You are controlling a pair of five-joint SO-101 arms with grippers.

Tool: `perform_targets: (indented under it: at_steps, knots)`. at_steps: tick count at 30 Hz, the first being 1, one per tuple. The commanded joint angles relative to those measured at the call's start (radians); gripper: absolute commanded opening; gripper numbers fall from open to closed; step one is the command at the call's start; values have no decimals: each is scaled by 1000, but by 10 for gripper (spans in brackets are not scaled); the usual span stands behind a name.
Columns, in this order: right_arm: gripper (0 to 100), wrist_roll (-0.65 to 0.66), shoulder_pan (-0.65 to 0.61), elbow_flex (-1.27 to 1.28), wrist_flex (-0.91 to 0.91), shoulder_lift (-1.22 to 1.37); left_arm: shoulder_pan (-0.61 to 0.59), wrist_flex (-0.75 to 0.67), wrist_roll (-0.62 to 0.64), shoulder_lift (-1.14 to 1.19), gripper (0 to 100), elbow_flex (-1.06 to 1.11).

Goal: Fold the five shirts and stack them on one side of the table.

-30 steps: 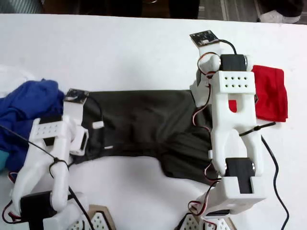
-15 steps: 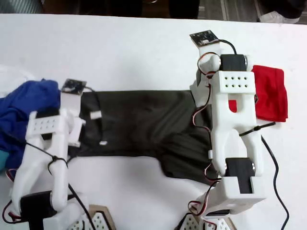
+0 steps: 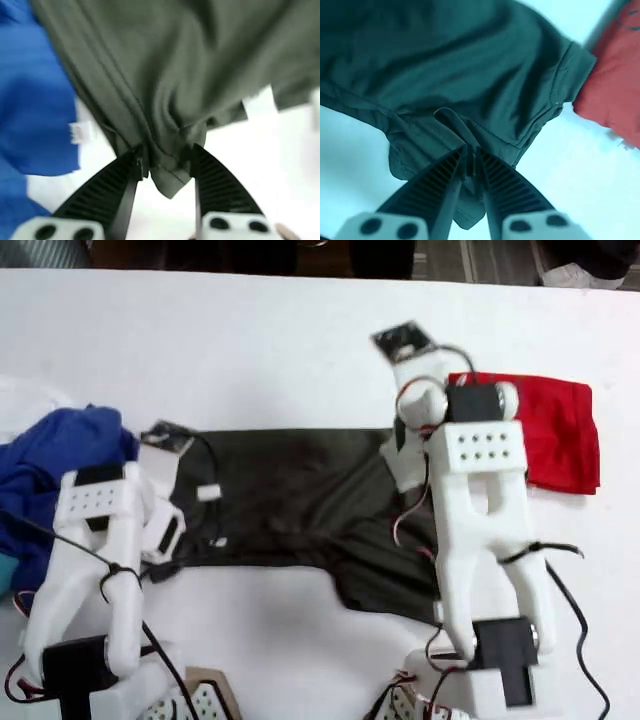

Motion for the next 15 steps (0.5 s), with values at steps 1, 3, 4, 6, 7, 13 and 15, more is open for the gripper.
perform_targets:
  at_steps: [1, 3, 4, 6, 7, 13, 15]
  knots:
    - [19, 17, -5, 152, -90, -105, -5, 15, -35, -5, 169, 28]
    - [19, 18, -10, 226, -120, -130, -6, 15, -35, -5, 169, 31]
    - [19, 18, -13, 255, -134, -137, -9, 15, -37, -5, 169, 31]
    - [19, 18, -15, 298, -157, -147, -11, 28, -46, -6, 169, 16]
    - [19, 18, -15, 313, -170, -147, -21, 48, -49, -6, 169, 1]
    - [19, 20, -41, 381, -237, -147, -97, 180, -49, -6, 170, -199]
    - [19, 18, -81, 393, -237, -147, -104, 221, -49, -2, 170, -269]
